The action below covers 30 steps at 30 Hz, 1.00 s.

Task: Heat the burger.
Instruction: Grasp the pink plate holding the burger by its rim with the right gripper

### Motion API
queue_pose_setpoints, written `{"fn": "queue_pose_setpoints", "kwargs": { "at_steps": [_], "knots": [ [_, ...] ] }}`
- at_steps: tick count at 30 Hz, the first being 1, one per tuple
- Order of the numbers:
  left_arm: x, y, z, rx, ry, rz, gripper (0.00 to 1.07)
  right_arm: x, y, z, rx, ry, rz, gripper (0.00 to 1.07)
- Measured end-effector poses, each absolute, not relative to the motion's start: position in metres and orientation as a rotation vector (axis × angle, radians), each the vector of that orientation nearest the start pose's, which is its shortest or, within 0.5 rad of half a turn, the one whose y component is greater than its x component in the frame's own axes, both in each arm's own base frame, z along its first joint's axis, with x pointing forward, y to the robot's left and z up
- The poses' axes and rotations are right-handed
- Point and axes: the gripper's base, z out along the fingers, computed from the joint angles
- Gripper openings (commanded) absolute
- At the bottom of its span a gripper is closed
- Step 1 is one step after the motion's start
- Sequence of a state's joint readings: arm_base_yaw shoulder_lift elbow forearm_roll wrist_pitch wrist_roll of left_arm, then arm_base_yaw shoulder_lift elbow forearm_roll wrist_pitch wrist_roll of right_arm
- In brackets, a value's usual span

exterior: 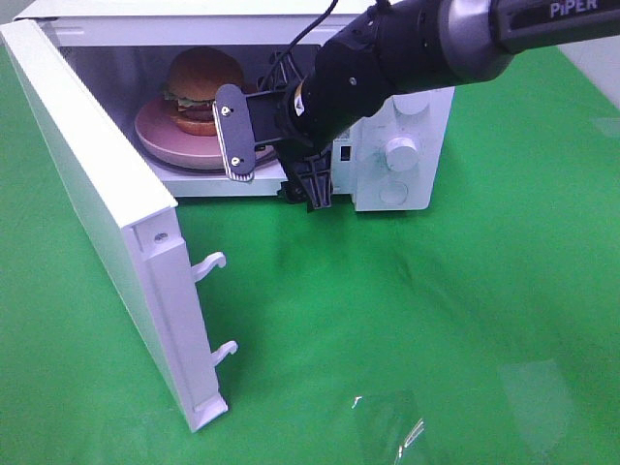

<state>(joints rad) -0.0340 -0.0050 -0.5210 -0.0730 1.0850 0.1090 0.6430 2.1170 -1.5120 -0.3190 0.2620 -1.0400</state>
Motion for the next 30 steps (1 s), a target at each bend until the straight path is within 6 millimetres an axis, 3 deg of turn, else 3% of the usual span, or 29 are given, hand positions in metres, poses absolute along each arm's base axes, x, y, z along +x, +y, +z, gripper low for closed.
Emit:
{"fn": "queue_pose_setpoints", "kwargs": {
  "at_steps": [15,30],
  "knots": [
    [-0.009,-0.006,0.281,0.151,2.035,-0.04,1.0,0.417,0.304,0.157,-1.904,1.399,-0.39,0.87],
    [-0.009,-0.006,0.281,0.151,2.035,-0.04,1.0,0.433,0.318,0.137,-1.855,1.458,-0.332,0.85]
  ]
}}
